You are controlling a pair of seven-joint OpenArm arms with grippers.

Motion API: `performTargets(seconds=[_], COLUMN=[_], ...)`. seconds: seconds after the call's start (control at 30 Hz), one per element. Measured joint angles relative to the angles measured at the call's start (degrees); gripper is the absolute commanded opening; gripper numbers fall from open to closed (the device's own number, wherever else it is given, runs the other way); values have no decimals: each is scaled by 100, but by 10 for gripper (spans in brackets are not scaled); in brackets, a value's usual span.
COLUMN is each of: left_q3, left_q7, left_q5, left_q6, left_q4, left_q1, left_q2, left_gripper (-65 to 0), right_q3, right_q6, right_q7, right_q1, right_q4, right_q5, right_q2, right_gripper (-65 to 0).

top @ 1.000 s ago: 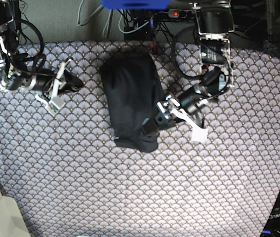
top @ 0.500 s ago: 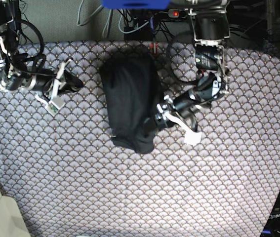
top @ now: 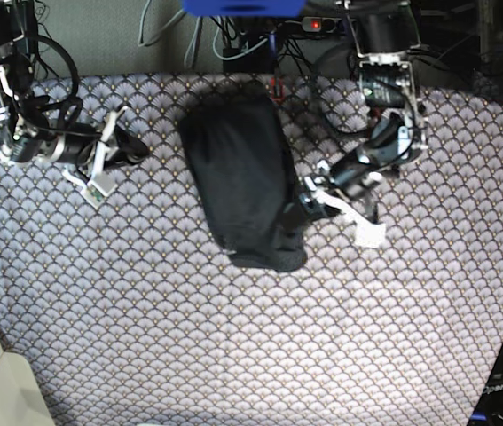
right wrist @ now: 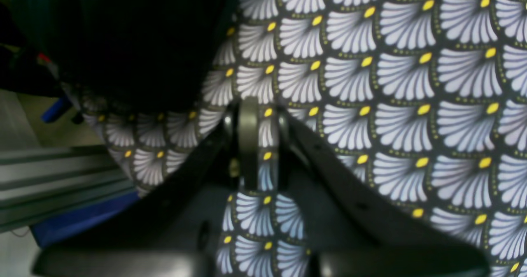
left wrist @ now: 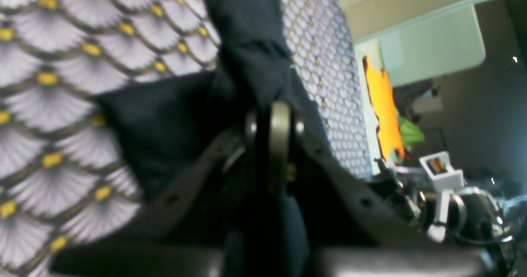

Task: Fold the T-shirt properly
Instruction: 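Push the bundle's lower end with the left gripper to square it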

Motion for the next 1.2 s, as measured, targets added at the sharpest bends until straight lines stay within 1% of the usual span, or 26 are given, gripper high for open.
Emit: performTargets(seconds=[0.03,0.2,0.3,0.37,0.57,0.6,0.63,0.7,0.77,0.9,0.97,1.0,1.03,1.17,1.2], left_q3=[-33,-59,-22,-44,-33,-33,-35,-33,-22,-4,-2,0,0,2,11], left_q7=[-4,4,2,-103,-63,-85,-87,-37,-39,11,7,2,2,7,96], left_q5=[2,7,4,0,0,4,0,2,0,7,7,4,9,-7,-13], left_q6=[94,142,138,140,142,153,92,111,111,114,111,109,114,94,96], left_q4=[103,181,175,59,-507,-573,-627,-667,-645,-522,-341,-221,-103,190,247], left_q1=[59,195,197,260,317,308,284,208,208,210,210,210,210,229,238], left_q2=[2,-15,-162,-205,-374,-380,-380,-380,-380,-367,-350,-339,-330,-249,-254], left_gripper=[-650,-650,-650,-650,-650,-650,-650,-650,-593,-392,-323,-303,-298,-296,-296], right_q3=[0,2,2,11,11,11,9,9,9,9,9,11,11,11,11], right_q6=[-2,0,-2,-2,-2,-2,-2,0,-2,-2,-2,-2,-2,0,0], right_q7=[4,-20,-15,-17,-7,-20,-24,-9,-39,-42,-13,7,-2,-42,-37], right_q1=[0,-4,-4,-15,-15,-15,-17,-15,-15,-17,-17,-39,-81,-160,-155], right_q4=[0,0,0,0,0,0,0,4,2,2,2,4,9,9,9], right_q5=[2,-2,0,-2,0,-2,-4,2,-2,-2,4,7,4,0,0], right_q2=[2,2,-4,-2,-13,-13,-13,-15,-13,-13,-13,-13,-13,-13,-13], right_gripper=[-603,-603,-603,-603,-603,-603,-603,-603,-603,-603,-603,-603,-603,-603,-603])
